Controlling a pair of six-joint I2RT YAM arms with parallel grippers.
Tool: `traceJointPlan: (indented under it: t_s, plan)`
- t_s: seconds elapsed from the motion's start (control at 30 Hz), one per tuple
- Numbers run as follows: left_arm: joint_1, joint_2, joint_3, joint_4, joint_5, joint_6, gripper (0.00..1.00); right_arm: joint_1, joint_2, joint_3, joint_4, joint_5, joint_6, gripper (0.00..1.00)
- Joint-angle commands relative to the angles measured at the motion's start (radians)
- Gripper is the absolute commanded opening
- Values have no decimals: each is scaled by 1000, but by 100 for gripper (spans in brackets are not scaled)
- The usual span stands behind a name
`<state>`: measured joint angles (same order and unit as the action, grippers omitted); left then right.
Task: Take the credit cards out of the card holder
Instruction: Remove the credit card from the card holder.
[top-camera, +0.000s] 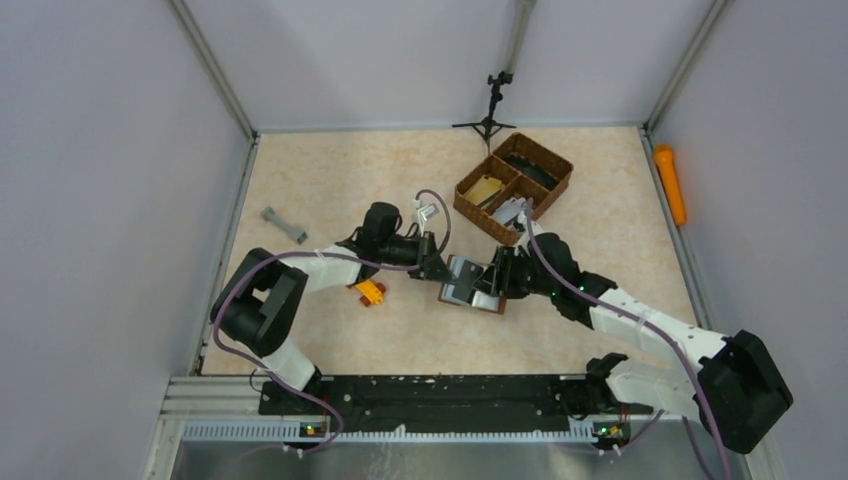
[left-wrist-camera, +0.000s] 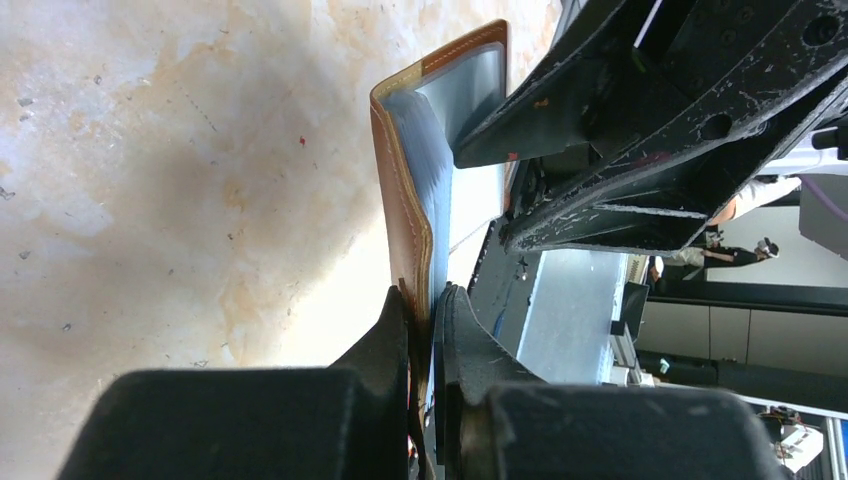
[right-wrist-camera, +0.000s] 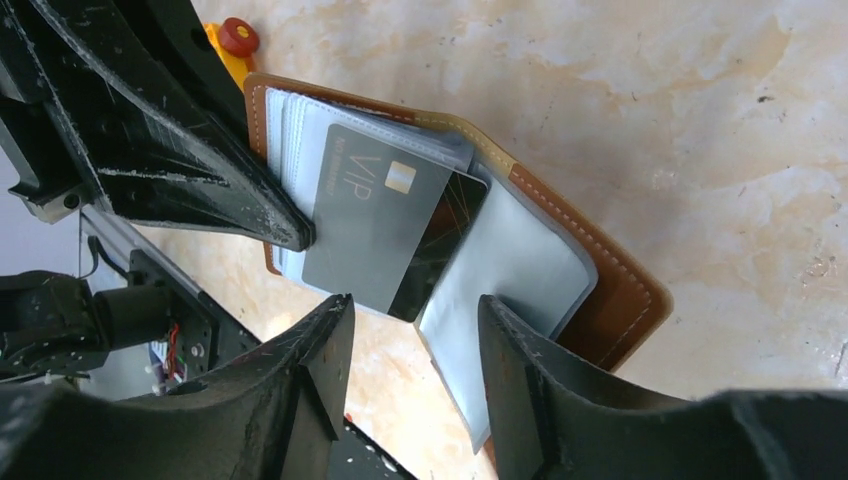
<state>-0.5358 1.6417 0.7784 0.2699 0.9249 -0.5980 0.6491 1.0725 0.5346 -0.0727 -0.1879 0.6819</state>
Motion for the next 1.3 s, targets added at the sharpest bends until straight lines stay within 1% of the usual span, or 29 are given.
traceJointPlan:
  t_s: [0.0, 0.07, 0.27, 0.33, 0.53, 0.67, 0.77, 0.97, 1.13, 1.2, 1.27]
  plan:
    - [15, -63, -29, 143, 55, -53, 0, -12, -31, 17, 14, -19, 29, 53]
    - [21, -71, -40, 176, 72, -75, 0, -20, -35, 9, 28, -47, 35, 54]
    - [31, -95, -78, 291, 113, -143, 0, -49, -56, -49, 169, -159, 86, 61]
    - [31, -102, -89, 336, 129, -171, 0, -59, -59, -61, 201, -187, 100, 61]
    - [35, -110, -137, 554, 183, -310, 0, -82, -72, -83, 257, -232, 130, 62]
    - [36, -97, -162, 722, 215, -421, 0, -86, -110, -110, 313, -250, 146, 61]
    - [36, -78, -173, 836, 233, -496, 0, -87, -147, -132, 357, -259, 163, 55]
    - [36, -19, -194, 1148, 258, -687, 0, -88, -199, -174, 465, -289, 227, 45]
    - [36, 14, -191, 1213, 263, -742, 0, -89, -233, -196, 508, -287, 252, 31]
    - [37, 16, -191, 1217, 264, -744, 0, -89, -241, -201, 516, -282, 257, 25]
    - [36, 15, -192, 1214, 264, -743, 0, -90, -246, -203, 521, -280, 259, 21]
